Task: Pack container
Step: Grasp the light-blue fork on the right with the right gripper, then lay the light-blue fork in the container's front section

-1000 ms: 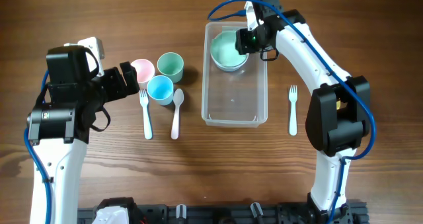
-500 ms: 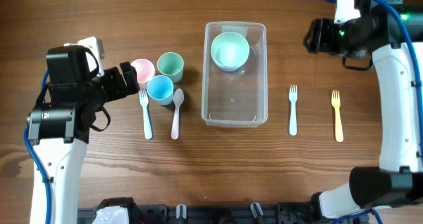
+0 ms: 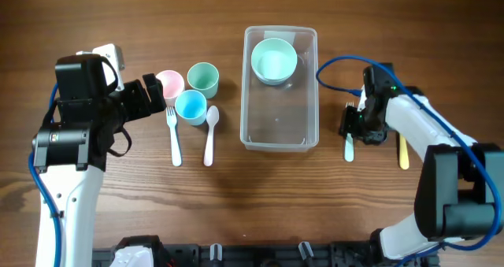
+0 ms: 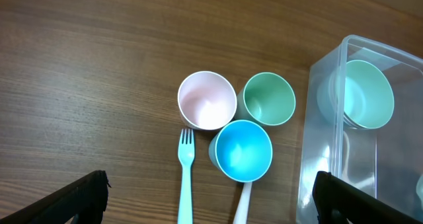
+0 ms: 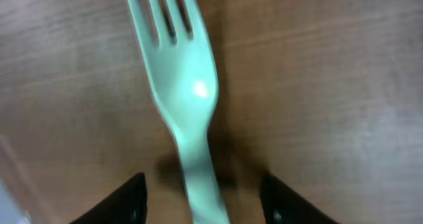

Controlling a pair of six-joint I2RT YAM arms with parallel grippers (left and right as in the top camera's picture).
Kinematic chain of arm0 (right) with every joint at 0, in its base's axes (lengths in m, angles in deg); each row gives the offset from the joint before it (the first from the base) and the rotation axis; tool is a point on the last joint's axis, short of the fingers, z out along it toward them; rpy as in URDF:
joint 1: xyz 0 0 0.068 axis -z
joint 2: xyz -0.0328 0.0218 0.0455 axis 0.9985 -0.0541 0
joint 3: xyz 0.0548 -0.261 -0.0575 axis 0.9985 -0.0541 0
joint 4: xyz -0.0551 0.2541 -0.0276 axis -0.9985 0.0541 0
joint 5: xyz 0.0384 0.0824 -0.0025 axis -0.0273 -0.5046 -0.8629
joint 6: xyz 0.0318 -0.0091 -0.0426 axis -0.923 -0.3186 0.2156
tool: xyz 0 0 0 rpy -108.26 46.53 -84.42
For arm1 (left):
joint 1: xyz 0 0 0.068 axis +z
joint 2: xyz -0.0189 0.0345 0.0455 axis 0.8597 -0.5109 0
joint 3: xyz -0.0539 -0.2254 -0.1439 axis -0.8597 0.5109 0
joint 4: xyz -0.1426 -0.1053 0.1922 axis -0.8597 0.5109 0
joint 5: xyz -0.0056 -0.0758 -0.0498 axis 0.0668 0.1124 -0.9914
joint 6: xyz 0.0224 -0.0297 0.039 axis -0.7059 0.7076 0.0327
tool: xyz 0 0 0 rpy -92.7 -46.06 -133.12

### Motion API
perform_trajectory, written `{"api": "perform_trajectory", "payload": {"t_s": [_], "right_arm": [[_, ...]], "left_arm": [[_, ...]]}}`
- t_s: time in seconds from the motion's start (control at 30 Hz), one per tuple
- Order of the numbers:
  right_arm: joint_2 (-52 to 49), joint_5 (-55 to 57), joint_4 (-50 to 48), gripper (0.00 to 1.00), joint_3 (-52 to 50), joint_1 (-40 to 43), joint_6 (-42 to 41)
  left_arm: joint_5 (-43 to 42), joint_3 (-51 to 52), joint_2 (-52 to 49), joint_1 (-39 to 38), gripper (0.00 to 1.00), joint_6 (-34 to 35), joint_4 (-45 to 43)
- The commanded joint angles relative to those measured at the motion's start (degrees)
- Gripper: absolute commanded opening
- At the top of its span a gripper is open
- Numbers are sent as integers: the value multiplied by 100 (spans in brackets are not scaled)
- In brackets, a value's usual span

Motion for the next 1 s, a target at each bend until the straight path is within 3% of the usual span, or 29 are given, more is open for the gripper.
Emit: {"api": "perform_trajectory", "payload": {"t_s": [0.0,0.17,0.4,0.63,0.8,0.87,0.97], "right_arm": [[-52,24,-688,52,-417,-35,-90],[-236,168,-756,21,-439,-35,-96],[-101,702,-400,15,-247,-42,-105],[1471,59,769,4,1366,-289,-52],[2358,-833,708,4,2500,-1729,2677],[2194,-1576,682,4,2485,-2367,4284],[1615,-1735,896,4,2485,-2815,5580]], "left_arm": [[35,-105,-26,35,100,-94,-13],[35,-105,-26,35,100,-94,-15],[35,-105,-26,35,100,-94,-15],[35,-105,-26,35,100,-94,-15],[35,-105,-26,35,100,-94,-15],[35,-105,-26,35,100,-94,-15],[35,-105,-26,35,100,-94,-15]]}}
